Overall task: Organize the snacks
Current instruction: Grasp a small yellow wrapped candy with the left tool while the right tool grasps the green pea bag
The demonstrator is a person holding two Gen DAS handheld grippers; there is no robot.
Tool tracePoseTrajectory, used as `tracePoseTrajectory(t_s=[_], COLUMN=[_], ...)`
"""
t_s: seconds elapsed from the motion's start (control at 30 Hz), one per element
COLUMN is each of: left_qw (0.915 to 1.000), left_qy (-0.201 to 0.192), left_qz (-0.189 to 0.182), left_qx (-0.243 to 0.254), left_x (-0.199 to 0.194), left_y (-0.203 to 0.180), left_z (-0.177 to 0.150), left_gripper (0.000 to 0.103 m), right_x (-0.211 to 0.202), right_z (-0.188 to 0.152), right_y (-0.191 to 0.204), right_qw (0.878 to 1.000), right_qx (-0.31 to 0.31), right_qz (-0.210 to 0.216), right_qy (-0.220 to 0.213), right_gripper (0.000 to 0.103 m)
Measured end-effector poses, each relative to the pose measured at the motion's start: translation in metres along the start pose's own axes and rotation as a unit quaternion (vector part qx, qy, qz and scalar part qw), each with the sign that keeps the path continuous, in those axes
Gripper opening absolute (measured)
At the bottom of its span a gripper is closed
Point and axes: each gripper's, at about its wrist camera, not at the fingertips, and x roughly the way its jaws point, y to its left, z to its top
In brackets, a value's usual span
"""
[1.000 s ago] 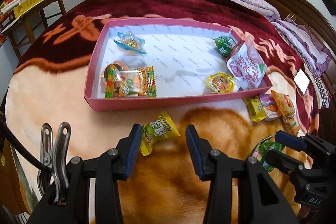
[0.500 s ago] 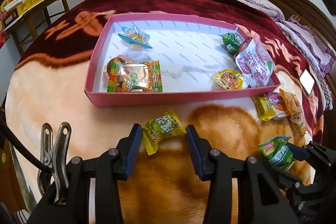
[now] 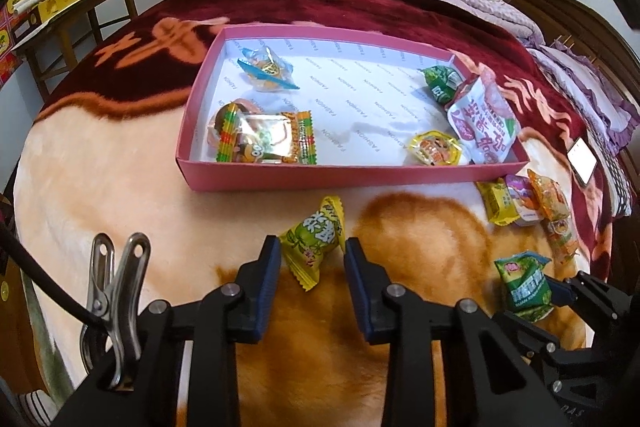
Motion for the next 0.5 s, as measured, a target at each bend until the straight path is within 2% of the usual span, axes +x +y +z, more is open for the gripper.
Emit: tracePoseTrajectory(t_s=[0.1,0.37,0.43,0.5], left_qw=[1.0000,1.0000,1.0000,0.9999], left_qy=[-0.003,-0.006,-0.007,-0.008], left_qz=[-0.002,-0.005,-0.007,-0.009], left_qx=[0.001,0.002,0.001,0.002], left_x=[-0.0028,-0.0059,-0.0067,-0.0082], left_y=[-0.0009,-0.0019,-0.0019,-0.0020], left_z=[-0.0004,0.0002,0.0002,0.0002], left_gripper=[0.034,0.034,0.034,0.034], right_x=[-0.0005,-0.0002,-0.0011,-0.0019], right_z=[-0.0001,-0.0003,0.0000,0.0003], right_y=[-0.0017,0.0038,0.0036,0.0023], right_qw=[1.000,1.000,1.000,1.000], right_qx=[0.003,-0.009,-0.008,-0.004], right_qz=[-0.005,-0.022,-0.023,-0.017], right_qy=[0.000,0.001,0.000,0.000], right_gripper=[0.049,0.047,0.042,0.042])
